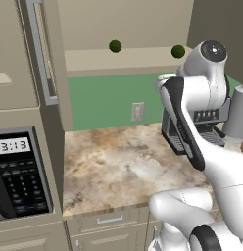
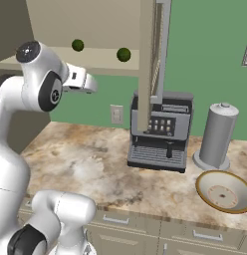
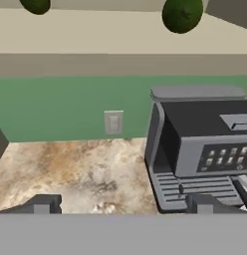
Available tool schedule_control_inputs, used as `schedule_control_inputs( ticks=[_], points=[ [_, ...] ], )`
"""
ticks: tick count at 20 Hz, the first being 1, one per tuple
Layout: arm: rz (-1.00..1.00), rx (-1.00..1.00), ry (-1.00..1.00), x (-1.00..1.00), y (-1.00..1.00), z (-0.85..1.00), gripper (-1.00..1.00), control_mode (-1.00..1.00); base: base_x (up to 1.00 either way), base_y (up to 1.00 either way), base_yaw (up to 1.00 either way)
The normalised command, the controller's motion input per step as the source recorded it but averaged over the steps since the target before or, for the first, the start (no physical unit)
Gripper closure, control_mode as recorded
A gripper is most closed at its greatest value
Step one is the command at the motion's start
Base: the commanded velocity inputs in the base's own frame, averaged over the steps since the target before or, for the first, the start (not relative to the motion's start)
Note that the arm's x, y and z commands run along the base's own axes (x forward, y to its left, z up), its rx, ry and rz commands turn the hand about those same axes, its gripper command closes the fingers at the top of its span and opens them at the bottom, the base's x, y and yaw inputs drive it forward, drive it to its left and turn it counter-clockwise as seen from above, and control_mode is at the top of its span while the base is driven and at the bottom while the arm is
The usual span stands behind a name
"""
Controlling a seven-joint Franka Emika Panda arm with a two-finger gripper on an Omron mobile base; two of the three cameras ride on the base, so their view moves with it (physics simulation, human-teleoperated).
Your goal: Pick the limes from the cabinet and place them in one bowl. Pick the peach from the sink and place it in the other bowl.
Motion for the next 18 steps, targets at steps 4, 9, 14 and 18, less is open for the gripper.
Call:
schedule_control_inputs(
  ticks=[4, 9, 14, 18],
  points=[
    [-0.17, 0.00, -0.03, 0.07, -0.29, 0.46, -1.00, -1.00, 0.00, 0.00, 0.00],
    [-0.12, 0.03, -0.09, 0.08, -0.42, 0.31, -1.00, -1.00, 0.00, 0.00, 0.00],
    [0.00, 0.01, -0.23, 0.11, -0.31, -0.02, -1.00, -1.00, 0.00, 0.00, 0.00],
    [0.00, 0.00, -0.05, 0.31, -0.13, -0.11, -1.00, -1.00, 0.00, 0.00, 0.00]
  ],
)
